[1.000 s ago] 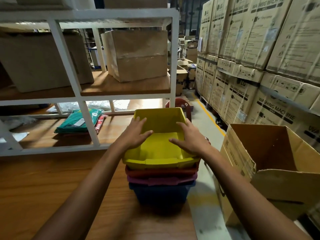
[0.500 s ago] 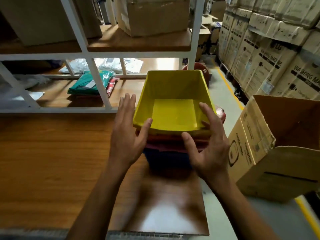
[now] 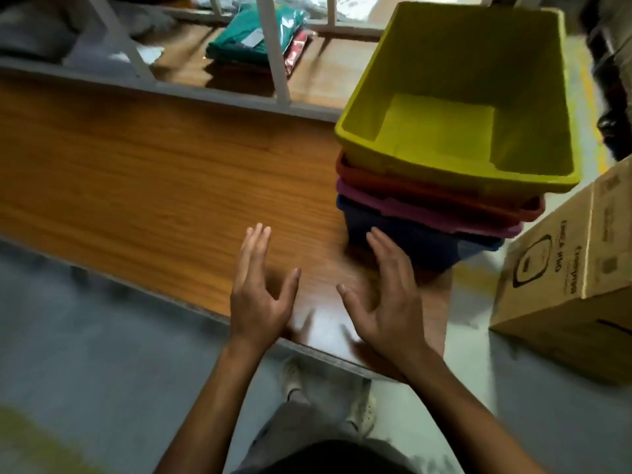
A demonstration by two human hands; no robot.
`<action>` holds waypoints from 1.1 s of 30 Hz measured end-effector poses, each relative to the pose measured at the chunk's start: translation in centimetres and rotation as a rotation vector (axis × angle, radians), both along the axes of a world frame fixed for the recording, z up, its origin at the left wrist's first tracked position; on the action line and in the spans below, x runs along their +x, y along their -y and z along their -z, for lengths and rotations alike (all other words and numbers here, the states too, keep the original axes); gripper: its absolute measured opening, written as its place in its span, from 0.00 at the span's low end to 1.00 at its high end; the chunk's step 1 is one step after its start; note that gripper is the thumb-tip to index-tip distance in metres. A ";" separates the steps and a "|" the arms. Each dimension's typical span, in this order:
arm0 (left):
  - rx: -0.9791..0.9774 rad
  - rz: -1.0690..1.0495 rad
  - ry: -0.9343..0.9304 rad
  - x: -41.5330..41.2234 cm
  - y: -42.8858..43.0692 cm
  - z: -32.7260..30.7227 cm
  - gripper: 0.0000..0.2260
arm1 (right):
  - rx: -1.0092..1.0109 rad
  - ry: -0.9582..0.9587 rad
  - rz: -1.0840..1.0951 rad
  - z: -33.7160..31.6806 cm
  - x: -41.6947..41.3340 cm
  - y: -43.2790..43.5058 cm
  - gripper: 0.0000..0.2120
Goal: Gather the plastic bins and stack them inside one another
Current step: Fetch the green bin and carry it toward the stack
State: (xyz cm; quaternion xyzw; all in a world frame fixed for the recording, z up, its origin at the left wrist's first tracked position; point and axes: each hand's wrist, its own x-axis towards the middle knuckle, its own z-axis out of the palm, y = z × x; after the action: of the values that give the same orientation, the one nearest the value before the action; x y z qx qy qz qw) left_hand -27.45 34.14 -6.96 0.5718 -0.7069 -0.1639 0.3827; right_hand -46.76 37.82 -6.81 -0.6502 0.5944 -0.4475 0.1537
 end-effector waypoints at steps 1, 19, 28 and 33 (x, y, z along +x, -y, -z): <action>0.020 -0.031 0.002 1.1 -0.5 0.5 0.30 | 0.040 -0.009 -0.034 0.8 0.9 0.2 0.33; 0.116 -0.537 -0.025 28.7 -7.2 6.4 0.29 | 0.077 -0.160 -0.629 4.6 30.7 5.8 0.27; 0.182 -0.744 0.041 45.9 -7.1 8.9 0.30 | 0.150 -0.266 -0.871 7.2 50.7 9.1 0.34; 0.144 -0.873 0.007 51.7 -5.4 9.0 0.30 | 0.161 -0.322 -0.943 7.7 58.2 12.0 0.35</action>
State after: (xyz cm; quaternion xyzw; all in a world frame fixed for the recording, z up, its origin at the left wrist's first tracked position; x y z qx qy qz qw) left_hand 24.26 39.57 -15.96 0.8427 -0.3870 -0.0339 0.3729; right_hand 11.43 25.81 -14.49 -0.8948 0.2847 -0.1760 0.2954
